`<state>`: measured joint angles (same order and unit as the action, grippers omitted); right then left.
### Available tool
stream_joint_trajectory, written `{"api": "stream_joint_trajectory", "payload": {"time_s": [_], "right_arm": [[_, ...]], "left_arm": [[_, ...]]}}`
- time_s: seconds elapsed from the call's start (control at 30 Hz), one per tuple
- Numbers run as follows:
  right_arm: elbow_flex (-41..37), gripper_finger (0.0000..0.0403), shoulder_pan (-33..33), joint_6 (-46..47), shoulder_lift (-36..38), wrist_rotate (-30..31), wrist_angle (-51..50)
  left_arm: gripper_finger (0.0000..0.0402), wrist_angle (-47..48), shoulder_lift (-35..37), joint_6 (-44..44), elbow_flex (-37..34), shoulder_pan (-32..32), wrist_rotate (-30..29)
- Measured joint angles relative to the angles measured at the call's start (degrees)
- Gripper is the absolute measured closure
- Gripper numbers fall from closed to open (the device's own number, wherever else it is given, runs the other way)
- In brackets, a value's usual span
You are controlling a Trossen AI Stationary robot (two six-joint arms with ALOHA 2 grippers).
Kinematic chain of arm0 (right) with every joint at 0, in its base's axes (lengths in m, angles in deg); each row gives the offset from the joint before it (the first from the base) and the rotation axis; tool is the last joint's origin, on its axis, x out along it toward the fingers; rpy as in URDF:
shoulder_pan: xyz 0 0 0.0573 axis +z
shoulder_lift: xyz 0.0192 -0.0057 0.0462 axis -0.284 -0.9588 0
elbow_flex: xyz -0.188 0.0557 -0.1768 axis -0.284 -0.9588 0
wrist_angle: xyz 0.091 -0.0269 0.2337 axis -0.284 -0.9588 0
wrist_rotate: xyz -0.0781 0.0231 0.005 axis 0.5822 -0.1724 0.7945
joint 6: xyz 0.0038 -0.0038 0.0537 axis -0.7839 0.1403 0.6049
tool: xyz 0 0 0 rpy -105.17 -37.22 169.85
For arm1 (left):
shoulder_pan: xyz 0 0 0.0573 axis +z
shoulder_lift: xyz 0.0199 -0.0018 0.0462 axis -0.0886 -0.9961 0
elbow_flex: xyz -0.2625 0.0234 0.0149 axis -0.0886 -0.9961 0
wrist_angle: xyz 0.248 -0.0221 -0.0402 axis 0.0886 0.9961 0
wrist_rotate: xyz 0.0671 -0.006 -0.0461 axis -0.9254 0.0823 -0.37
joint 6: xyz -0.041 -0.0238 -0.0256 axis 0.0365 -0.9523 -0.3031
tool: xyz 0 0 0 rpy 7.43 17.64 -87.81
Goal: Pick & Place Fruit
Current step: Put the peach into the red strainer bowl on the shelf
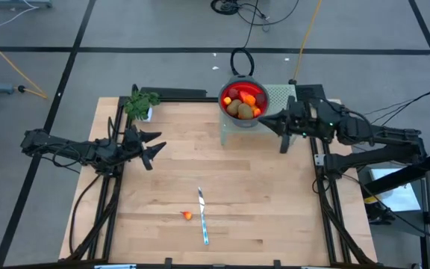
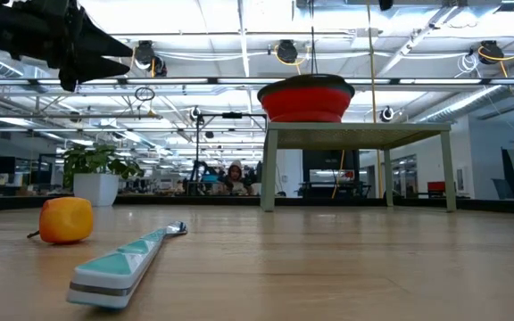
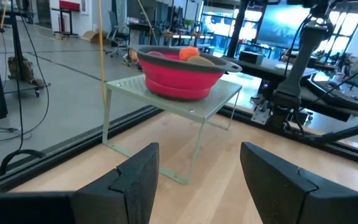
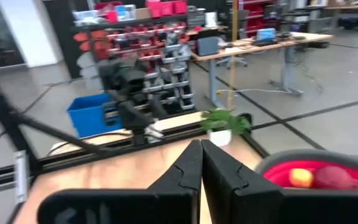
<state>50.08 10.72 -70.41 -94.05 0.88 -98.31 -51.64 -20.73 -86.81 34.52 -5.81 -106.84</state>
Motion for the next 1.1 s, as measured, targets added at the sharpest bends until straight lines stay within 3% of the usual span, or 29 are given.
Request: {"api": "stream_joint_trajectory", "payload": {"time_s": [0.2, 0.43, 0.83, 1.1], "right_arm": [[-0.02, 0.0402, 3.63, -0.15, 2.73, 0.0, -3.36], [-2.28, 0.0402, 4.41, -0.37, 4.47, 0.0, -3.79], [-23.74, 0.0403, 4.39, 1.71, 14.27, -0.17, 12.74], [-33.73, 0.0403, 4.39, 3.31, 24.73, -3.28, 16.89]], "left_arm": [[0.0176, 0.04, 0.0, 0.04, 0.0, 0.0, 0.03], [0.0176, -1.69, 0.0, -0.18, 0.0, 0.0, 4.57], [0.0176, -6.0, -0.68, -4.82, 0.02, -0.02, 2.82], [0.0176, -8.07, -9.23, -7.38, 3.86, -0.04, 1.35]]}}
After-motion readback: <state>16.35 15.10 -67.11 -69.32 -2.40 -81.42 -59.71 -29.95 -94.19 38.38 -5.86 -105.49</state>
